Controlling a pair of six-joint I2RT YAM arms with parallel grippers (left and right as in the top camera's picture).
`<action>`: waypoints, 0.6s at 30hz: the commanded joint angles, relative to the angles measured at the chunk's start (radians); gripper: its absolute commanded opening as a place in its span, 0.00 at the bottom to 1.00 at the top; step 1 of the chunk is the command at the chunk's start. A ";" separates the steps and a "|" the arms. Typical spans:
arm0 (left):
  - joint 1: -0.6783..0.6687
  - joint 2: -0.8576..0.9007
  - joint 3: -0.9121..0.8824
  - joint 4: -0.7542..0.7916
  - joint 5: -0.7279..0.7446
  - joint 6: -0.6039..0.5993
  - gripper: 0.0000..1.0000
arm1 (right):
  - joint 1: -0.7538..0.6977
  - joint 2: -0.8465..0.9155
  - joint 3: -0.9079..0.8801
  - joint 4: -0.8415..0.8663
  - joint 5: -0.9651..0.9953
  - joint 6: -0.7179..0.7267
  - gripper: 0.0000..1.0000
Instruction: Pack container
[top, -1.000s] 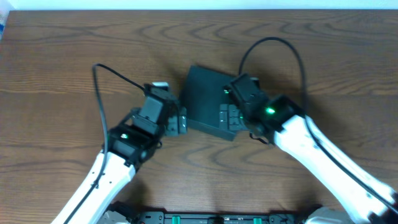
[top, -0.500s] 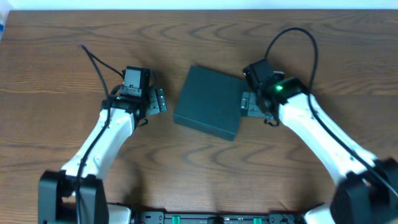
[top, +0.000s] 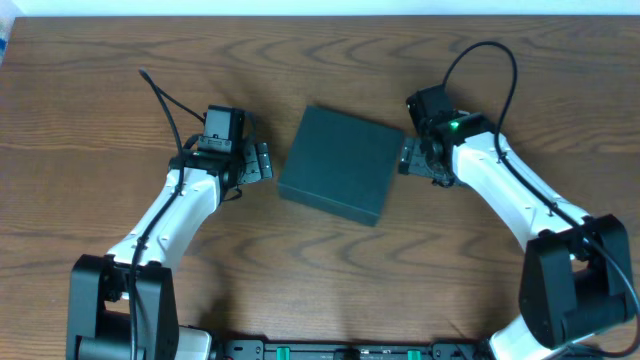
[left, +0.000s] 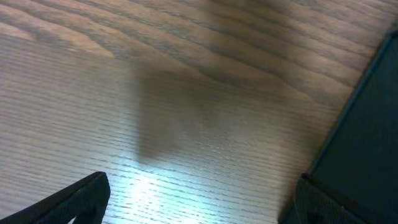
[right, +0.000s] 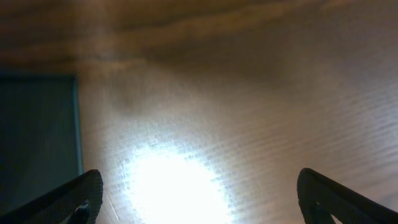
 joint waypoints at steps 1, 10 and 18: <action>-0.026 0.030 0.014 0.003 0.036 0.006 0.96 | -0.004 0.006 0.003 0.023 0.010 -0.004 0.99; -0.051 0.051 0.014 -0.041 0.035 -0.006 0.96 | -0.004 0.011 0.003 0.081 0.011 -0.005 0.99; -0.052 0.051 0.014 -0.115 0.043 -0.059 0.96 | -0.004 0.075 0.001 0.118 0.010 -0.004 0.99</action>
